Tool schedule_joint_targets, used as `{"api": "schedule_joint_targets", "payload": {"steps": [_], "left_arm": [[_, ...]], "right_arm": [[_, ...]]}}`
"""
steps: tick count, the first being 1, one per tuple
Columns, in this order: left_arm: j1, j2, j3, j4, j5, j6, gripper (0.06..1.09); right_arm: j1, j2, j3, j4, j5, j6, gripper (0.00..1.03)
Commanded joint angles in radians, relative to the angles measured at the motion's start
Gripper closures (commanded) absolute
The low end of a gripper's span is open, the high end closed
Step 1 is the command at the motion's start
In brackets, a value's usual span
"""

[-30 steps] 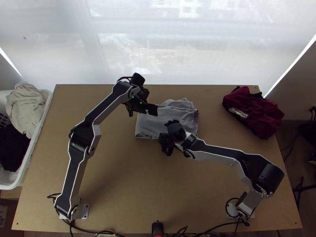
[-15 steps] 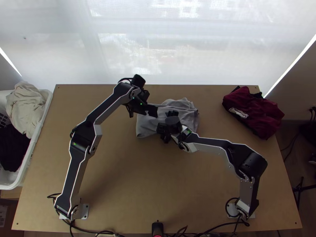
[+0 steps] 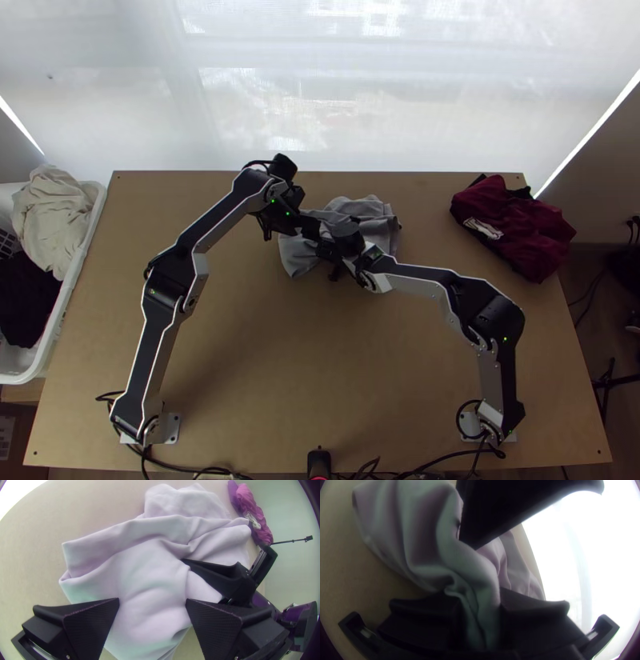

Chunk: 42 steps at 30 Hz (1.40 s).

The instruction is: Fold the t-shirt

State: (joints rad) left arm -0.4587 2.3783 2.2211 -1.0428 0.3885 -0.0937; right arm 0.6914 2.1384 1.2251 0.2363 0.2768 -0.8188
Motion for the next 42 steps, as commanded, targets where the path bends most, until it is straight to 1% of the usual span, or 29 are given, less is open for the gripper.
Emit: {"api": "schedule_joint_targets", "payload": {"steps": [1, 8, 16, 19, 22, 27, 32, 36, 39, 42], "left_arm": [[0.011, -0.025, 0.0, -0.022, 0.0, 0.003, 0.11], [0.054, -0.088, 0.0, -0.037, 0.0, -0.011, 0.11], [0.091, -0.172, 0.0, -0.037, -0.002, -0.04, 0.11], [0.107, -0.211, -0.001, -0.043, -0.002, -0.047, 0.11], [0.137, -0.245, -0.005, -0.06, -0.002, -0.047, 0.11], [0.209, -0.295, -0.011, -0.102, -0.002, -0.037, 0.11], [0.275, -0.353, -0.031, -0.126, 0.0, -0.024, 0.11], [0.307, -0.387, -0.052, -0.135, 0.0, -0.02, 0.11], [0.321, -0.412, -0.072, -0.138, 0.0, -0.017, 0.11], [0.334, -0.427, -0.095, -0.138, 0.0, -0.009, 0.11]], "right_arm": [[-0.046, -0.034, 0.005, -0.042, -0.025, 0.058, 1.0], [-0.056, -0.215, -0.044, -0.066, -0.048, 0.104, 1.0], [-0.056, -0.403, -0.115, -0.109, -0.048, 0.125, 1.0], [-0.076, -0.471, -0.128, -0.132, -0.048, 0.127, 1.0], [-0.121, -0.543, -0.141, -0.158, -0.048, 0.127, 1.0], [-0.248, -0.667, -0.148, -0.207, -0.05, 0.127, 1.0], [-0.405, -0.785, -0.121, -0.265, -0.077, 0.127, 1.0], [-0.56, -0.854, -0.079, -0.33, -0.143, 0.127, 1.0], [-0.702, -0.877, -0.05, -0.367, -0.223, 0.125, 1.0], [-0.845, -0.877, -0.035, -0.379, -0.312, 0.106, 1.0]]}}
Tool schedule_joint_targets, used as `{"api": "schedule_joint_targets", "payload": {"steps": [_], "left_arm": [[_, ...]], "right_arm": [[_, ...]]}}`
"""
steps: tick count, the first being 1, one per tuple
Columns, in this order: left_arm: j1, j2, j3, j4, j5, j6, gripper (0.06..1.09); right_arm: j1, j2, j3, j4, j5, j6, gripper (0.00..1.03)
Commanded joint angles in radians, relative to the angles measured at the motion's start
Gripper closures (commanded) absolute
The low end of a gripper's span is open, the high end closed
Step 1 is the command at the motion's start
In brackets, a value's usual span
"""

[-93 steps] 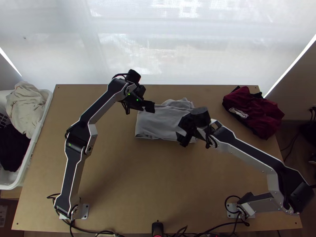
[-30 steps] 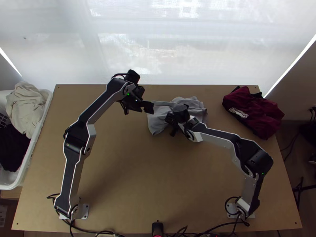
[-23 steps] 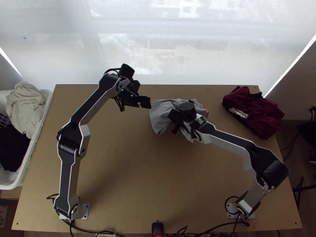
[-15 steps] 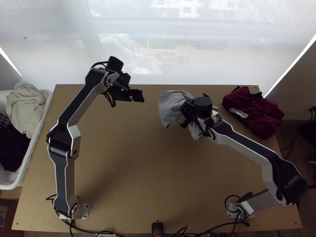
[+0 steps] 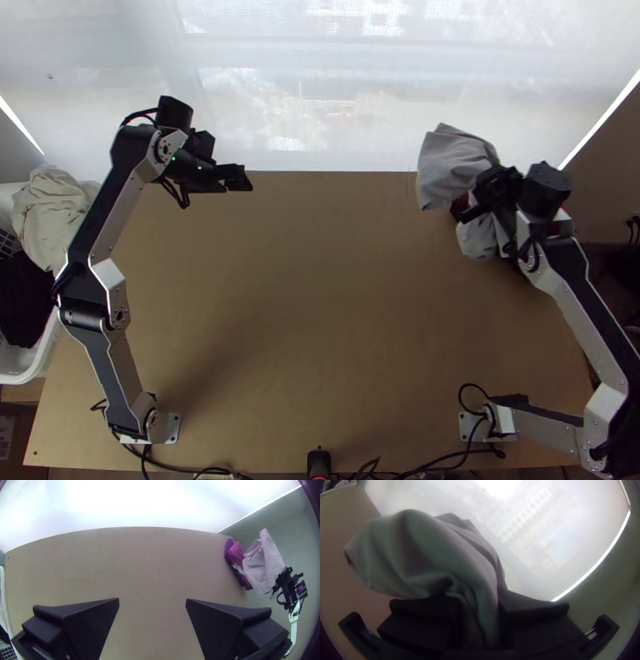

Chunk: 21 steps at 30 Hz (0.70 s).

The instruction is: Fold the t-shirt

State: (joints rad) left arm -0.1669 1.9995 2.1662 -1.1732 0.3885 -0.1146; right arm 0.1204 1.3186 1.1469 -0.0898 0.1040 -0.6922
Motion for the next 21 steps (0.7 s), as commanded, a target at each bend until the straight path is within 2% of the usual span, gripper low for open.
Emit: {"api": "schedule_joint_targets", "payload": {"steps": [1, 5, 12, 17, 21], "left_arm": [[0.047, -0.051, -0.045, -0.008, 0.0, 0.012, 0.11], [0.07, -0.064, -0.072, -0.008, 0.0, 0.016, 0.11], [0.101, -0.097, -0.147, -0.005, -0.002, 0.03, 0.11], [0.116, -0.116, -0.174, -0.005, -0.002, 0.036, 0.11], [0.125, -0.133, -0.192, -0.006, -0.002, 0.035, 0.11]], "right_arm": [[-0.32, -0.052, 0.045, -0.053, -0.168, -0.03, 1.0], [-0.466, -0.015, 0.045, -0.054, -0.263, -0.072, 1.0], [-0.633, 0.094, 0.043, -0.014, -0.342, -0.13, 1.0], [-0.708, 0.192, 0.042, 0.044, -0.366, -0.144, 1.0], [-0.706, 0.277, 0.027, 0.105, -0.366, -0.127, 1.0]]}}
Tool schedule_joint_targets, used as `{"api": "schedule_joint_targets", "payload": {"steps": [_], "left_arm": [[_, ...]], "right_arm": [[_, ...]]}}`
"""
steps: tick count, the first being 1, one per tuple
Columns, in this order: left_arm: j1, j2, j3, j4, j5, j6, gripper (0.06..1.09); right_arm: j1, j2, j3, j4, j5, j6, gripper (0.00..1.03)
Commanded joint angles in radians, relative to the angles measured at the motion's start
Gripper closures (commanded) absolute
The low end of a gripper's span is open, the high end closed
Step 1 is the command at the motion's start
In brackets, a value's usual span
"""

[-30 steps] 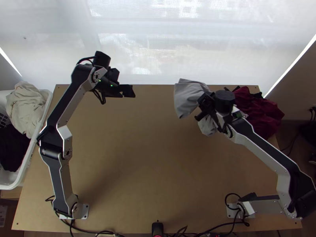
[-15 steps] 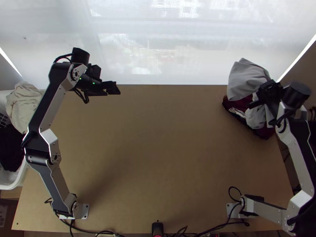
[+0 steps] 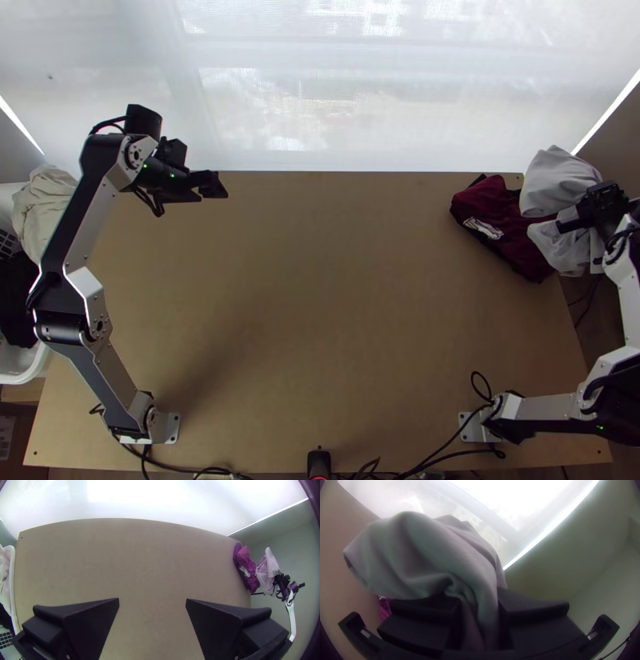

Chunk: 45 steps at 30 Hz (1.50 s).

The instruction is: Fold the t-shirt

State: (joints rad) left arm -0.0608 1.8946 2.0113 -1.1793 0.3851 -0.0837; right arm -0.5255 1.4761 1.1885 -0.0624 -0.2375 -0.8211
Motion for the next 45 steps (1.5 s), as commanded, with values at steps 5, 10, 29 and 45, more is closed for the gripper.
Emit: {"api": "schedule_joint_targets", "payload": {"steps": [5, 10, 29, 45], "left_arm": [[0.029, -0.048, -0.057, 0.0, 0.001, 0.001, 0.11], [0.053, -0.085, -0.091, -0.002, -0.002, -0.001, 0.11], [0.099, -0.134, -0.149, 0.006, -0.002, 0.002, 0.11], [0.093, -0.186, -0.241, 0.055, 0.0, -0.028, 0.11]], "right_arm": [[0.048, 0.211, -0.04, 0.154, -0.003, 0.076, 1.0], [0.173, 0.306, -0.024, 0.203, 0.067, 0.146, 1.0], [0.32, 0.36, -0.107, 0.246, 0.144, 0.281, 0.77], [0.216, -0.198, -0.273, 0.161, 0.083, 0.376, 0.04]]}}
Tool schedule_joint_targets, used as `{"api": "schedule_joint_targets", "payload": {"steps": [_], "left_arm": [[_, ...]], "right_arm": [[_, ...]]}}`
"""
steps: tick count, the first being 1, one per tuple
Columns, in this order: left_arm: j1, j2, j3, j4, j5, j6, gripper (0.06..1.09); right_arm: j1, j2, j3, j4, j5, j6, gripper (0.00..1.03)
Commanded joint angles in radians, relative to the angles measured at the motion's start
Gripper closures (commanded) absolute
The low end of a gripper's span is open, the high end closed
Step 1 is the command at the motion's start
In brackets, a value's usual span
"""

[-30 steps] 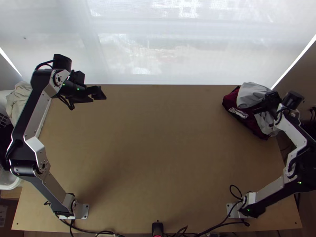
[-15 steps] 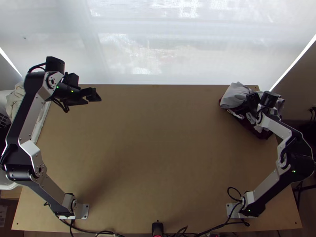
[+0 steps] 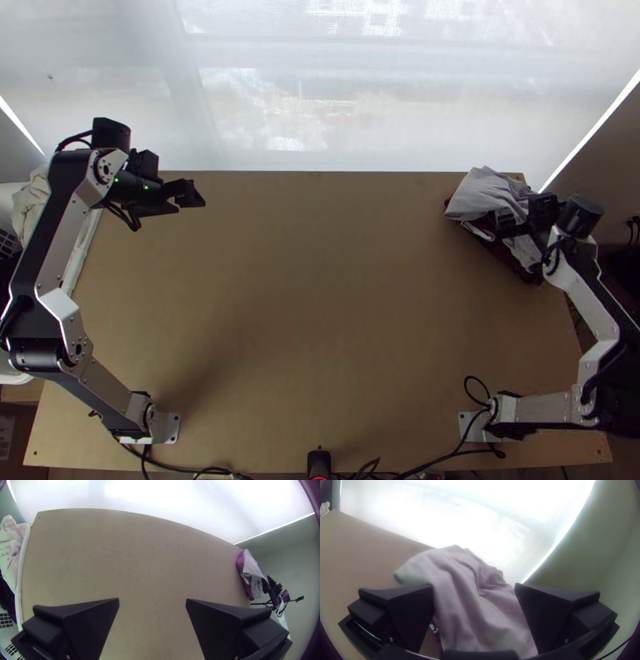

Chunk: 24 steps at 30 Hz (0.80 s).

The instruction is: Fold the t-shirt

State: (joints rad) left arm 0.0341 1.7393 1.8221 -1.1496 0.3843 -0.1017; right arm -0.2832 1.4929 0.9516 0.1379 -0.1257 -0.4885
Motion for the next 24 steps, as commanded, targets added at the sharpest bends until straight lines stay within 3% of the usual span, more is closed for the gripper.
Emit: {"api": "schedule_joint_targets", "payload": {"steps": [1, 6, 10, 18, 24], "left_arm": [[-0.002, -0.038, -0.061, 0.028, 0.001, -0.012, 0.11], [-0.003, -0.064, -0.101, 0.037, 0.001, -0.012, 0.11], [0.006, -0.073, -0.104, 0.037, -0.001, -0.007, 0.11], [0.013, -0.095, -0.11, 0.019, -0.001, -0.007, 0.11], [0.012, -0.126, -0.139, 0.005, -0.002, -0.006, 0.11]], "right_arm": [[-0.027, -0.22, -0.016, -0.04, -0.029, 0.06, 0.04], [-0.022, -0.099, 0.173, -0.032, -0.029, 0.229, 0.04], [0.019, 0.063, 0.266, -0.026, -0.025, 0.284, 0.04], [0.045, 0.403, 0.243, 0.063, 0.026, 0.248, 0.04], [0.036, 0.463, 0.11, 0.154, 0.031, 0.226, 0.04]]}}
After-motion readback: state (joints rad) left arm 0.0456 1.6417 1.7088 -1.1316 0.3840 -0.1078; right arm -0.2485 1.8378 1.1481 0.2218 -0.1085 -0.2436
